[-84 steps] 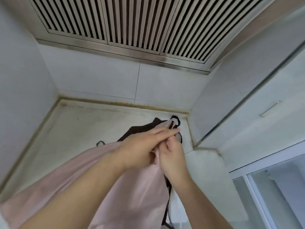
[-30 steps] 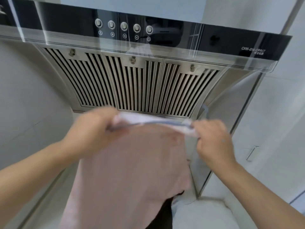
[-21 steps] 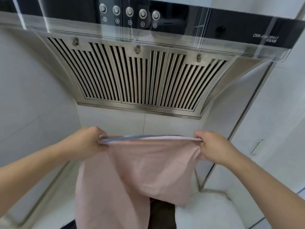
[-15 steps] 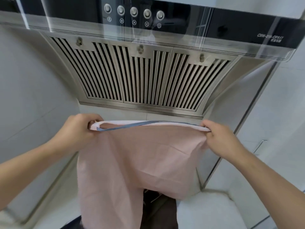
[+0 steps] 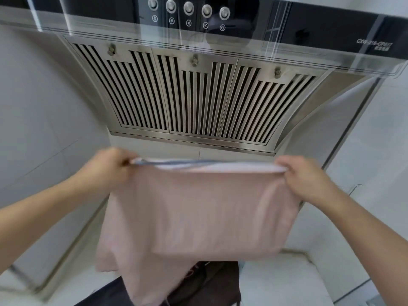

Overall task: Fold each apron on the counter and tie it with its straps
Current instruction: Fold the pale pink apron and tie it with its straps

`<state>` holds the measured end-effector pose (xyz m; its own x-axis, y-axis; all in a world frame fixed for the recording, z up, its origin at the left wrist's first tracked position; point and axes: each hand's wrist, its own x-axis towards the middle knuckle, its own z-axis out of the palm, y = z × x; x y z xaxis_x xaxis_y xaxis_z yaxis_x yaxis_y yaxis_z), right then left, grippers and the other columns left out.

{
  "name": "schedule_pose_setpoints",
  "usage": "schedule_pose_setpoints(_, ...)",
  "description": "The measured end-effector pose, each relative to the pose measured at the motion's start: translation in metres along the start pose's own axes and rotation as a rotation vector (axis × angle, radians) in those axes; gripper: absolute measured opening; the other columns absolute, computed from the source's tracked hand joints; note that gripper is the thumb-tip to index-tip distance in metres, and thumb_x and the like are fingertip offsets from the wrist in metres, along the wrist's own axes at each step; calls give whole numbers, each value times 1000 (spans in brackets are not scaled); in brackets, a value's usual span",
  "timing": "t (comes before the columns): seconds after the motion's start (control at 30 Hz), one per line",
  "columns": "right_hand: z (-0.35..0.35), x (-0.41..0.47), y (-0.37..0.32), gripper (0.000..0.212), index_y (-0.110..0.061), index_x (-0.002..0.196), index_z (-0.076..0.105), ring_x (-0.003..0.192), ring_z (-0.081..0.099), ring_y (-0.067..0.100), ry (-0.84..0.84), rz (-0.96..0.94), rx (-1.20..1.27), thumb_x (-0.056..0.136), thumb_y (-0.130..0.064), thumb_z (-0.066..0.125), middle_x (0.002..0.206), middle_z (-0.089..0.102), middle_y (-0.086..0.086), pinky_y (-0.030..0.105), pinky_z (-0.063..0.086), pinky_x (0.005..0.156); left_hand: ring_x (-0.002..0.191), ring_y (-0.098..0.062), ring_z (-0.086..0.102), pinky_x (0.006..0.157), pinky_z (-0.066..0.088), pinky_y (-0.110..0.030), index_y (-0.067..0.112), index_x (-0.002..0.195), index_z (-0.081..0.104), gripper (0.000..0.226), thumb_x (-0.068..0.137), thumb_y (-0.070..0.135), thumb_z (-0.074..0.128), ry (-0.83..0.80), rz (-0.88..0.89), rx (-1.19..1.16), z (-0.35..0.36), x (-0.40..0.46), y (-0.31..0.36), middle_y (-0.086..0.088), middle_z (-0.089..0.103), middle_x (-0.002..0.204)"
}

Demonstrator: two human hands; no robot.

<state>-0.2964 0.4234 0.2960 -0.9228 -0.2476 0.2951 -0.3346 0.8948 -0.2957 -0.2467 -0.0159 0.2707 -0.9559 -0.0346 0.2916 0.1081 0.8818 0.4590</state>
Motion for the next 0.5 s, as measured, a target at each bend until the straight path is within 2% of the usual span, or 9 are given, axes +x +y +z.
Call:
schedule_pose_setpoints(0.03, 3, -4, -2, 36, -31, 89, 65, 77, 59, 21, 343, -45, 33, 83, -2, 43, 80, 63, -3, 34, 43, 64, 71, -12, 64, 64, 47, -22, 28, 81, 70, 19, 96, 24, 58, 311, 80, -112, 0, -3, 8, 13, 68, 69)
schedule_pose_setpoints(0.07, 5, -8, -11, 36, -26, 91, 66, 77, 54, 21, 518, -97, 38, 78, -4, 41, 81, 61, -3, 35, 39, 65, 74, -8, 63, 68, 47, -19, 25, 83, 70, 19, 96, 20, 57, 490, 155, -199, 0, -5, 14, 12, 70, 76)
schedule_pose_setpoints(0.1, 13, -11, -13, 34, -23, 88, 67, 78, 52, 20, 453, -179, 14, 76, -6, 40, 80, 60, -6, 34, 36, 66, 77, -5, 63, 70, 47, -17, 24, 85, 70, 20, 97, 14, 58, 456, 205, -202, 3, -8, 16, 14, 69, 82)
schedule_pose_setpoints(0.2, 44, -20, -12, 21, -22, 74, 67, 80, 62, 19, -440, -209, -146, 87, -15, 52, 72, 66, -8, 30, 43, 69, 81, 2, 62, 79, 51, -30, 19, 84, 73, 14, 89, 26, 61, -319, 287, 113, 32, -19, 4, 12, 70, 89)
schedule_pose_setpoints(0.23, 49, -23, -5, 18, -21, 74, 64, 79, 62, 20, -509, -151, -210, 89, -19, 54, 70, 66, -4, 31, 46, 68, 82, -2, 65, 78, 52, -32, 19, 84, 72, 19, 83, 31, 57, -375, 247, 163, 38, -19, -6, 8, 71, 85)
schedule_pose_setpoints(0.33, 43, -22, 9, 23, -18, 84, 64, 75, 59, 31, 54, -31, -78, 82, -16, 41, 73, 66, 4, 39, 50, 65, 86, -11, 70, 82, 52, -30, 22, 88, 77, 18, 96, 25, 61, 53, 39, -237, 39, -18, -18, 8, 77, 87)
schedule_pose_setpoints(0.37, 39, -22, 10, 23, -17, 85, 65, 74, 59, 30, 46, -41, -58, 87, -13, 43, 72, 66, 1, 37, 50, 65, 90, -13, 72, 84, 53, -31, 21, 91, 79, 17, 99, 24, 64, 11, -26, -345, 37, -19, -21, 7, 79, 91)
schedule_pose_setpoints(0.47, 25, -25, 4, 26, -27, 73, 64, 69, 54, 8, -789, -9, -181, 95, -14, 60, 65, 61, -20, 18, 42, 62, 87, -26, 77, 72, 59, -31, 16, 87, 79, 26, 81, 41, 73, -691, -116, -287, 32, -26, -26, -4, 79, 87)
schedule_pose_setpoints(0.5, 23, -27, 5, 25, -29, 72, 63, 67, 51, 4, -957, 7, -231, 95, -19, 64, 64, 58, -21, 18, 40, 61, 82, -25, 75, 67, 58, -30, 15, 85, 79, 29, 76, 43, 73, -852, -157, -272, 29, -29, -26, -6, 77, 84)
